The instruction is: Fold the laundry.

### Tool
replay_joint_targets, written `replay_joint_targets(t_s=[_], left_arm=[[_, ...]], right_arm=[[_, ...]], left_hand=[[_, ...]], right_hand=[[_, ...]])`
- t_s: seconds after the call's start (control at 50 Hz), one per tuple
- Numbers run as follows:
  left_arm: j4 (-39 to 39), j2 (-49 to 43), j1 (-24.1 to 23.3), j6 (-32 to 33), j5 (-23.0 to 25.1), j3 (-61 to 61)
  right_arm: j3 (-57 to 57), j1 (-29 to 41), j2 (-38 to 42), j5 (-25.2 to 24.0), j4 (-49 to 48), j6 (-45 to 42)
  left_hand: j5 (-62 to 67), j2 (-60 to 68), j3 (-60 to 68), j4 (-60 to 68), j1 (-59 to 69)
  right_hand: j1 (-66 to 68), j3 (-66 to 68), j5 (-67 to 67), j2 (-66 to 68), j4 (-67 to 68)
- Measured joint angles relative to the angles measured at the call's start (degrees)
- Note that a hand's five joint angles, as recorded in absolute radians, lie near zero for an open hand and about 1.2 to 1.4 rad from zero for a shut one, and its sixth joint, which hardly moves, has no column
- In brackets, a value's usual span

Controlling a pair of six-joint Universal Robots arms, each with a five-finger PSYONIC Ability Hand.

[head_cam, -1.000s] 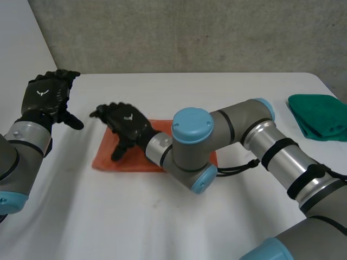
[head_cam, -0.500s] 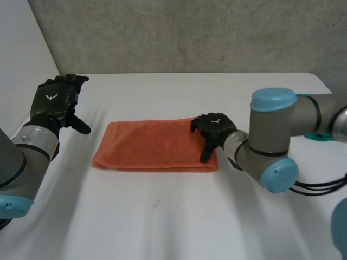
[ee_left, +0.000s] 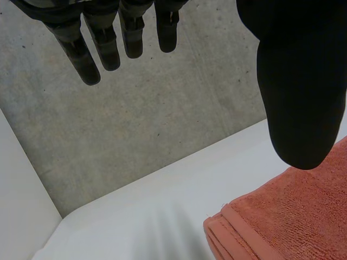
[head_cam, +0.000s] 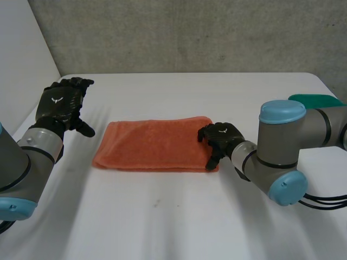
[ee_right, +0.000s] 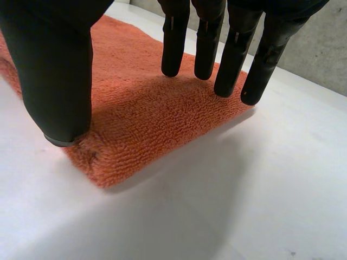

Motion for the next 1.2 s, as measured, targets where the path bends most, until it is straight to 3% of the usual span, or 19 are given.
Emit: replay_joint_targets(t_s=[0.3, 0.44, 0.46, 0.48, 0.62, 0.82, 1.0, 1.16, 1.2], left_arm=[[0.0, 0.13, -0.87, 0.08, 0.09, -0.43], [0.06, 0.17, -1.24, 0.08, 0.09, -0.51], [0.06, 0.18, -1.26, 0.08, 0.09, -0.52], [0.07, 0.19, -1.27, 0.08, 0.09, -0.52], [0.03, 0.3, -1.31, 0.08, 0.09, -0.52], [-0.4, 0.9, -1.71, 0.08, 0.16, -0.48], [-2.35, 1.21, -4.4, 0.6, 0.34, 0.86], [-4.3, 1.19, -7.63, 0.87, 0.25, 4.12], [-5.48, 1.12, -9.4, 0.78, 0.02, 6.07]], right_arm=[[3.36, 0.16, -1.93, -0.3, -1.67, -0.05], [1.47, 0.17, 1.73, -0.2, -2.79, -0.29], [1.24, 0.14, 2.07, -0.16, -2.83, -0.3], [1.08, 0.06, 2.3, -0.12, -2.83, -0.3], [2.37, -1.8, 1.79, -0.11, -2.52, -0.42], [15.38, -11.81, -10.27, -2.19, -2.82, -5.37], [25.11, -23.16, -20.79, -6.51, -2.8, -18.69], [21.06, -17.31, -24.46, -6.76, -2.82, -22.07], [17.05, -9.99, -23.76, -6.88, -2.88, -22.13]], left_hand=[[0.0, 0.0, 0.0, 0.0, 0.0], [0.0, 0.0, 0.0, 0.0, 0.0], [0.0, 0.0, 0.0, 0.0, 0.0], [0.0, 0.0, 0.0, 0.0, 0.0], [0.0, 0.0, 0.0, 0.0, 0.0], [0.0, 0.0, 0.0, 0.0, 0.0], [0.0, 0.0, 0.0, 0.0, 0.0], [0.0, 0.0, 0.0, 0.0, 0.0], [0.0, 0.0, 0.0, 0.0, 0.0]], right_hand=[[4.0, 5.48, 4.82, 5.39, 5.36], [18.08, 23.18, 21.55, 23.26, 23.3], [24.55, 34.01, 32.52, 33.54, 34.49], [26.13, 38.25, 36.56, 35.5, 38.76], [26.29, 39.92, 37.74, 35.59, 40.58], [28.36, 39.92, 38.56, 39.51, 40.6], [28.39, 39.92, 38.91, 39.62, 40.6], [29.09, 39.92, 38.92, 39.69, 40.6], [29.46, 39.92, 38.92, 40.01, 40.61]])
